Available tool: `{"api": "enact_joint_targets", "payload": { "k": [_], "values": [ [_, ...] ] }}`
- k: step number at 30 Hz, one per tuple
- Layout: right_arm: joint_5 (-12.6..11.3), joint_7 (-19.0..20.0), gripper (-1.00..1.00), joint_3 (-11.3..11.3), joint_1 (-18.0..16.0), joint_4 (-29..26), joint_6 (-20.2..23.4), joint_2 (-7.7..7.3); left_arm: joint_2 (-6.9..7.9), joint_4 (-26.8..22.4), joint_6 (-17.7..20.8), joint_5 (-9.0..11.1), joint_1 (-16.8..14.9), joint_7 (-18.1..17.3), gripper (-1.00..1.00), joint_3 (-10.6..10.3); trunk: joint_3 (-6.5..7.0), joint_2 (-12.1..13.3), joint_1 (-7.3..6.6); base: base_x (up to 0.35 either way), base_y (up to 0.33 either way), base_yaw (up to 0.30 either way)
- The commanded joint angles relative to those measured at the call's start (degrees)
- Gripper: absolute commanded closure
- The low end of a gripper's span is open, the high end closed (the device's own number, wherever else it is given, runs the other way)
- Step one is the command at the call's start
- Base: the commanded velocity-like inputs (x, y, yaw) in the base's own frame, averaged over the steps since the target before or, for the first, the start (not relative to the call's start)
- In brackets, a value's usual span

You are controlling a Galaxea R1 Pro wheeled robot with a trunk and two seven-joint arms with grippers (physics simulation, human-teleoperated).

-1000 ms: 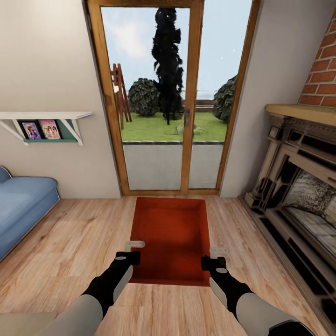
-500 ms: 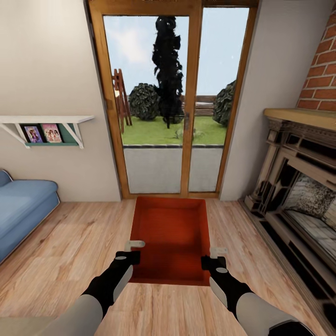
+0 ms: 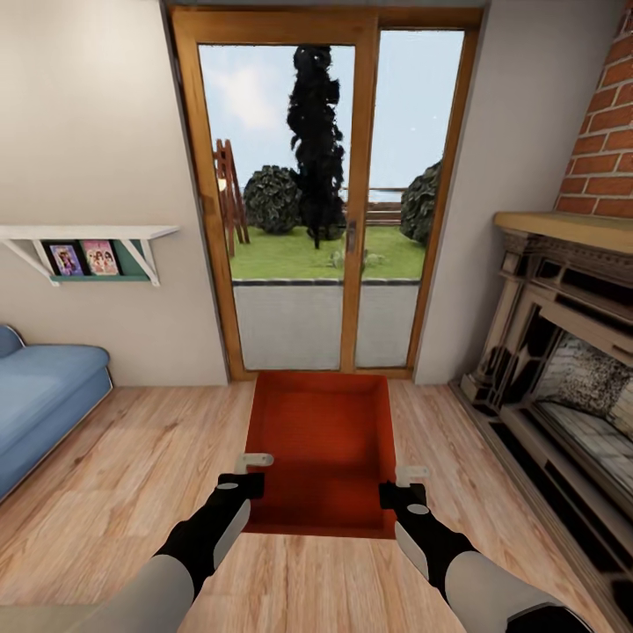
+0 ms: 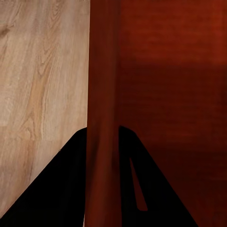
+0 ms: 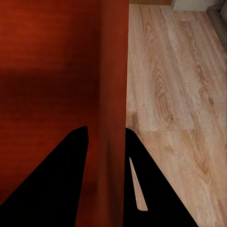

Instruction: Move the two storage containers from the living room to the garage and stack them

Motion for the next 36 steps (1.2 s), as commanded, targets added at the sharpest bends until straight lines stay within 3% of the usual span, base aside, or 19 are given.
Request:
{"api": "enact_joint_targets", "payload": {
  "k": [1, 36],
  "values": [
    [0.2, -0.1, 1.0, 0.0, 0.0, -0.1, -0.4, 0.0, -0.22, 0.0, 0.1, 2.7, 0.0, 0.5, 1.0, -0.1, 0.01, -0.1, 0.01, 0.0, 0.0, 0.0],
    [0.2, -0.1, 1.0, 0.0, 0.0, 0.0, -0.4, 0.02, -0.37, -0.1, 0.1, 2.7, -0.1, 0.5, 1.0, -0.2, 3.21, -0.1, 0.01, 0.0, 0.0, 0.0]
  ]
}}
